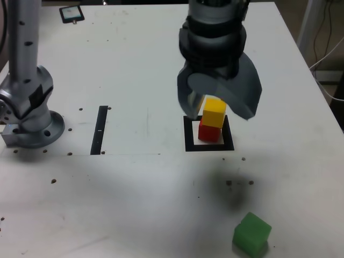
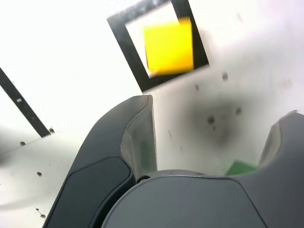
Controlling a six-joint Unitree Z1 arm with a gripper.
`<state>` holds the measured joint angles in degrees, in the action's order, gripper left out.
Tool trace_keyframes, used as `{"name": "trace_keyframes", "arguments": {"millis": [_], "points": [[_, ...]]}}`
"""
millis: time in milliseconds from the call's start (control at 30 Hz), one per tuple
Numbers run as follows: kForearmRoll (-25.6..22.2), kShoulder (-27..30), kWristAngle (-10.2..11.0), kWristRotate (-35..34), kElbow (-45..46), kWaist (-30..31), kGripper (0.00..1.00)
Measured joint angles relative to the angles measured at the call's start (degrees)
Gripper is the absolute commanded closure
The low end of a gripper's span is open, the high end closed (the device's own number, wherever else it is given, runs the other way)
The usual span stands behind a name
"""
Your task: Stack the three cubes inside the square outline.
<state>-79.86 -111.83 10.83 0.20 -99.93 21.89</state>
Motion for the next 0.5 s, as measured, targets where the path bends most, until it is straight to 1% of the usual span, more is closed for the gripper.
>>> {"name": "trace_keyframes", "arguments": {"millis": [100, 167, 267, 500], "points": [[0.2, 0.5, 0.0, -1.0, -0.1, 2.3, 0.01], [1.1, 0.5, -0.2, -2.2, -0.5, 4.9, 0.01], [2.9, 0.2, -1.3, -4.1, -3.2, 10.0, 0.01], [3.4, -3.4, -2.7, -10.0, -7.7, 15.9, 0.01]]}}
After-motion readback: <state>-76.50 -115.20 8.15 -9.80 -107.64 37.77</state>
